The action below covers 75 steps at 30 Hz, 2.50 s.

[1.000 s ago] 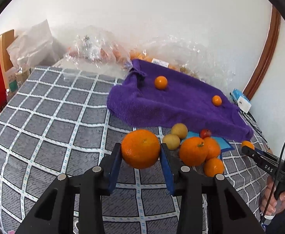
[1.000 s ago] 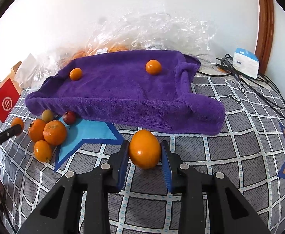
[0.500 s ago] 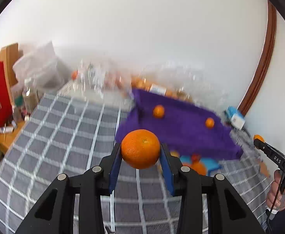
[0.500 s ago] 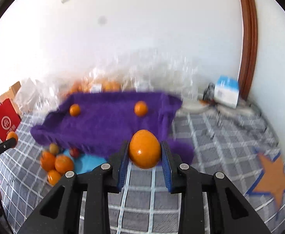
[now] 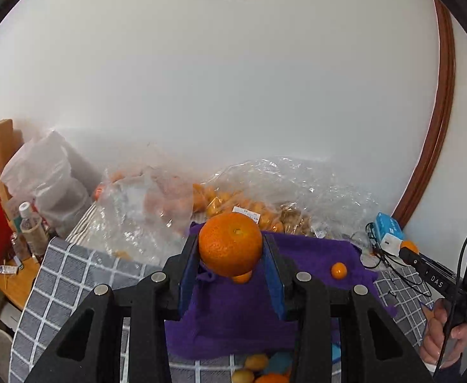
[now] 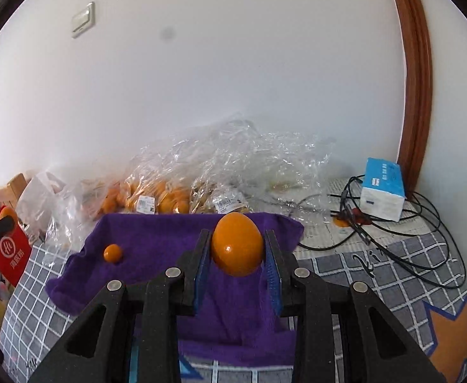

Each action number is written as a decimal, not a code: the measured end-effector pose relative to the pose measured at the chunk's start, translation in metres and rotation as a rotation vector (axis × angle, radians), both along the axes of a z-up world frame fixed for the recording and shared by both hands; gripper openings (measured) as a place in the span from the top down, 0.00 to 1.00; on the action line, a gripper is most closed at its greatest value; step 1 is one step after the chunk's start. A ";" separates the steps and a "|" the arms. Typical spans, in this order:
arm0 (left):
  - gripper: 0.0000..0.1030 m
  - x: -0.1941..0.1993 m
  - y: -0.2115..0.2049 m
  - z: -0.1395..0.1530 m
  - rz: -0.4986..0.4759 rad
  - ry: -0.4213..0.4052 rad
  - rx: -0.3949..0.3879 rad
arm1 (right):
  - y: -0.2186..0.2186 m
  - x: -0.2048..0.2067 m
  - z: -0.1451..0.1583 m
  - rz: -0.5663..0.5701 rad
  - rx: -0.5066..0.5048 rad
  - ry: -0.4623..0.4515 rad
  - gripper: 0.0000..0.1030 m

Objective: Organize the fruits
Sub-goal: 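Carry both held oranges over the purple towel, then open the right gripper onto the towel while the left gripper releases its orange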

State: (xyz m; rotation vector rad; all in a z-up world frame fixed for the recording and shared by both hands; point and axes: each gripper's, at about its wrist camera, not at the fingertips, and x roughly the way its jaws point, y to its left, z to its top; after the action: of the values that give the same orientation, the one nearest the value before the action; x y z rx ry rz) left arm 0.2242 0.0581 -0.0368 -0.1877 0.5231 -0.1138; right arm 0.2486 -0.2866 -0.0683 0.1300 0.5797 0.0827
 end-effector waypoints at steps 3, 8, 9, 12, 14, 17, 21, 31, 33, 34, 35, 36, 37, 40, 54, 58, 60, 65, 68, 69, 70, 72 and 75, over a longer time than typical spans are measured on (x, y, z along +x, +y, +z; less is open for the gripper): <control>0.64 0.017 -0.010 -0.013 0.004 0.005 0.020 | 0.001 0.015 -0.014 0.005 0.004 0.020 0.69; 0.64 0.041 -0.018 -0.055 -0.003 0.069 -0.004 | 0.003 0.036 -0.054 0.008 -0.002 0.110 0.69; 0.64 0.042 -0.018 -0.063 -0.003 0.074 -0.004 | 0.005 0.040 -0.062 0.013 -0.022 0.136 0.69; 0.64 0.048 -0.019 -0.082 0.004 0.120 0.012 | 0.007 0.041 -0.073 0.024 -0.034 0.154 0.69; 0.64 0.048 -0.021 -0.087 -0.002 0.119 0.027 | 0.008 0.044 -0.079 0.038 -0.030 0.169 0.69; 0.64 0.049 -0.024 -0.088 -0.001 0.124 0.029 | 0.013 0.046 -0.087 0.050 -0.037 0.184 0.69; 0.64 0.050 -0.027 -0.089 0.001 0.126 0.049 | 0.017 0.050 -0.095 0.064 -0.036 0.198 0.69; 0.64 0.048 -0.032 -0.094 -0.033 0.143 0.043 | 0.024 0.052 -0.103 0.082 -0.056 0.225 0.69; 0.64 0.049 -0.034 -0.096 -0.043 0.155 0.043 | 0.024 0.052 -0.104 0.084 -0.056 0.228 0.69; 0.64 0.050 -0.035 -0.098 -0.048 0.167 0.046 | 0.025 0.052 -0.105 0.084 -0.058 0.231 0.69; 0.64 0.051 -0.037 -0.100 -0.049 0.180 0.050 | 0.025 0.052 -0.106 0.084 -0.059 0.233 0.69; 0.64 0.052 -0.037 -0.101 -0.052 0.185 0.051 | 0.025 0.052 -0.107 0.084 -0.061 0.236 0.69; 0.64 0.053 -0.038 -0.103 -0.056 0.192 0.051 | 0.025 0.052 -0.108 0.083 -0.062 0.239 0.69; 0.64 0.055 -0.041 -0.107 -0.055 0.214 0.066 | 0.025 0.053 -0.109 0.082 -0.066 0.242 0.69; 0.64 0.061 -0.046 -0.118 -0.050 0.242 0.104 | 0.021 0.047 -0.102 0.077 -0.038 0.201 0.53; 0.64 0.062 -0.045 -0.121 -0.039 0.238 0.107 | 0.020 0.046 -0.103 0.068 -0.040 0.205 0.53; 0.64 0.062 -0.045 -0.122 -0.037 0.238 0.107 | 0.020 0.044 -0.103 0.058 -0.048 0.200 0.53; 0.64 0.061 -0.048 -0.123 -0.031 0.231 0.124 | 0.016 0.037 -0.099 0.056 -0.030 0.171 0.49; 0.63 0.060 -0.050 -0.124 -0.035 0.228 0.135 | 0.018 0.032 -0.095 0.056 -0.043 0.152 0.49; 0.60 0.060 -0.048 -0.123 -0.037 0.221 0.126 | 0.018 0.031 -0.094 0.055 -0.049 0.145 0.48; 0.56 0.059 -0.047 -0.122 -0.039 0.215 0.116 | 0.019 0.030 -0.093 0.055 -0.052 0.139 0.48; 0.51 0.056 -0.046 -0.119 -0.041 0.194 0.098 | 0.020 0.027 -0.091 0.054 -0.057 0.128 0.46; 0.49 0.051 -0.044 -0.113 -0.034 0.154 0.094 | 0.019 0.024 -0.086 0.038 -0.058 0.096 0.41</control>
State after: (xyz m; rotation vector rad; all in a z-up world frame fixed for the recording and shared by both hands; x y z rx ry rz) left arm 0.2757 0.0143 -0.1495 -0.0957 0.6838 -0.1081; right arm 0.2727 -0.2675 -0.1546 0.0671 0.6798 0.0971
